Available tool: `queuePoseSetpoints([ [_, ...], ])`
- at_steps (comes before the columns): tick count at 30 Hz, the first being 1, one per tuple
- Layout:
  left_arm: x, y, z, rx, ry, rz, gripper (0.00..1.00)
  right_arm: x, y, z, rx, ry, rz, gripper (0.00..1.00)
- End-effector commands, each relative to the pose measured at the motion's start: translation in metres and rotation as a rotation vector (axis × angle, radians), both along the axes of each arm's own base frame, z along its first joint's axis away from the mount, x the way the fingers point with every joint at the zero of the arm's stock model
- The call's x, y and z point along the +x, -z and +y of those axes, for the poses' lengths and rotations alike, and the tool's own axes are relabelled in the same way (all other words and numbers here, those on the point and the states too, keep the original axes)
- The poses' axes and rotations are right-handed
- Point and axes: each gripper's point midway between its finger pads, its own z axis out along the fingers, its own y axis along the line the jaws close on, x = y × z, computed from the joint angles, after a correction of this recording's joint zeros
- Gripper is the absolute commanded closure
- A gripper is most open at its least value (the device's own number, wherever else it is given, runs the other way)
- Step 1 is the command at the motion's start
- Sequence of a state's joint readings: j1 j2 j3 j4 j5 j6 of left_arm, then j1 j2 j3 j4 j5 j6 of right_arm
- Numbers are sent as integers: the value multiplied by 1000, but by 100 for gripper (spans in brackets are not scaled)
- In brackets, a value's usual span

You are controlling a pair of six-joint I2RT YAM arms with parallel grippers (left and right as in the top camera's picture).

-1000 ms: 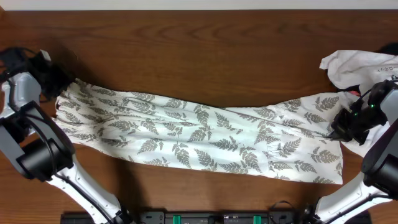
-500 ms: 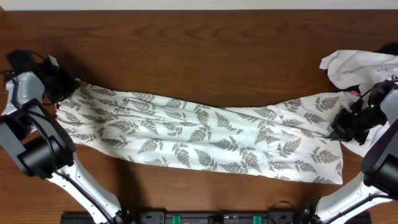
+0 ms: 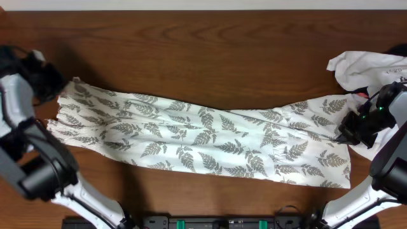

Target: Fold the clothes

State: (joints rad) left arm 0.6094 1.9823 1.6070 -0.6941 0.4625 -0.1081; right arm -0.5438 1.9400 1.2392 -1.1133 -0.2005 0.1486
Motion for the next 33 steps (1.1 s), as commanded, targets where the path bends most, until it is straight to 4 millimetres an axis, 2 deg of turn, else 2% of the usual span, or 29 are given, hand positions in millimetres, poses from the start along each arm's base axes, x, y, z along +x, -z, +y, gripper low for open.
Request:
queuePoseSetpoints([
  [1,-20,-16,27,46,-102,28,94,-3,-1,-5,-19,5,8,99],
  [7,-51,-5,34,-31,-179,118,94,-4,-1,-5,-17,5,10,99],
  [11,-63,0,39,-55,-230,149,94,-5,-1,-4,-15,5,14,99],
  [14,-63,1,40,-54,-230,147,94,-5,-1,-4,-15,5,13,99],
  [16,-58,-1,40,-44,-222,130,94,-5,-1,-5,-15,7,13,99],
  [17,-54,-2,40,-37,-218,118,90,-5,-1,-5,-15,7,13,99],
  [18,-50,-3,40,-27,-211,105,73,-5,-1,-5,-15,7,13,99],
  [19,-45,-5,40,-14,-203,90,62,-5,-1,-5,-15,7,13,99],
  [22,-28,-8,37,23,-173,45,46,-5,-1,-5,-15,7,13,99],
  [26,-7,3,28,42,-127,27,42,-5,-1,-4,-13,7,15,99],
  [33,10,63,-2,-2,-38,118,42,-5,-1,-4,-14,7,14,99],
])
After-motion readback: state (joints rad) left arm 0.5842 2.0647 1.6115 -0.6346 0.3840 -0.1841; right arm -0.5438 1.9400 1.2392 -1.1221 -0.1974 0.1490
